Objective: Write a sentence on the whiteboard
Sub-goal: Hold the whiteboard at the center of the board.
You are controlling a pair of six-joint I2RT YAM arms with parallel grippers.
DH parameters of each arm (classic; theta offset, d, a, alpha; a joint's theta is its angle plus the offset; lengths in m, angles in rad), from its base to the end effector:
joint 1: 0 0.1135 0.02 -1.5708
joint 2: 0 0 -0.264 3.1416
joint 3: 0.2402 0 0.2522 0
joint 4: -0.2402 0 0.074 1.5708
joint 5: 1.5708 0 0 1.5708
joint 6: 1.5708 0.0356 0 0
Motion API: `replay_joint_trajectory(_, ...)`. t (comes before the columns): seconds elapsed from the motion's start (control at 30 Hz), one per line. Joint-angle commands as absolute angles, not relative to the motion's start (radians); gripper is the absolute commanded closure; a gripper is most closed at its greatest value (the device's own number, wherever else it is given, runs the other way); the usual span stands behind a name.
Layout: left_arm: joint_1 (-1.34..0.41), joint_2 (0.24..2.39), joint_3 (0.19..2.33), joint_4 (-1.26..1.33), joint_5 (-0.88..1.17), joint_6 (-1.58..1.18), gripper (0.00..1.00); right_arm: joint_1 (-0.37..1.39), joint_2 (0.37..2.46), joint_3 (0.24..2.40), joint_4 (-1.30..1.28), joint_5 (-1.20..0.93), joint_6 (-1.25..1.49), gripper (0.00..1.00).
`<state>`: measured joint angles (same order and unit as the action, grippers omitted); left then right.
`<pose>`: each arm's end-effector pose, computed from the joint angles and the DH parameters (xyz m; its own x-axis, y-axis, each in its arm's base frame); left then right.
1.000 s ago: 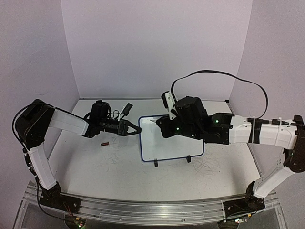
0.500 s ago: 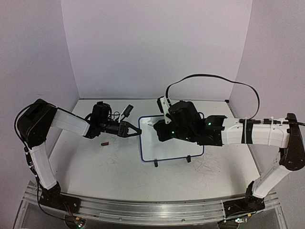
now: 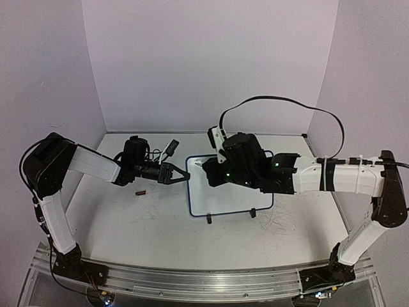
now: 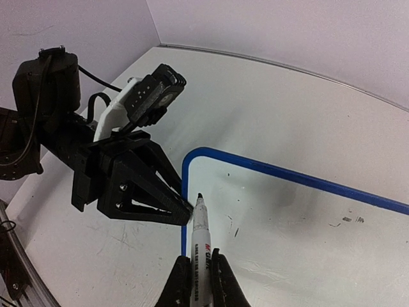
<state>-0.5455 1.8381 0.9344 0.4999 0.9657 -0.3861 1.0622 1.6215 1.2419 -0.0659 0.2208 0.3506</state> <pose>0.3055 -0.2196 0.1758 -0.6658 0.1535 -0.7302 0.7459 0.1637 -0.6457 0.1925 0.3292 0.2953 -0.4567 -0.1310 -0.8799 -0.6379 0.7376 0.2213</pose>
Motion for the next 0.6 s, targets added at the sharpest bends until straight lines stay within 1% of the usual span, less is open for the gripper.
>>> replay_joint_trajectory(0.0,-0.554,1.841,0.938,0.550,0.981,-0.356,0.80,1.069,1.637,1.287,-0.035,0.238,0.365,1.00)
replay_joint_trajectory(0.13,-0.557,1.843,0.938,0.552,0.977,-0.353,0.83,1.069,1.635,1.284,-0.035,0.239,0.370,1.00)
replay_joint_trajectory(0.33,-0.558,1.844,0.929,0.552,0.968,-0.342,0.93,1.069,1.641,1.284,-0.035,0.245,0.375,1.00)
replay_joint_trajectory(0.57,-0.558,1.844,0.917,0.552,0.962,-0.325,0.98,1.068,1.649,1.286,-0.035,0.253,0.378,1.00)
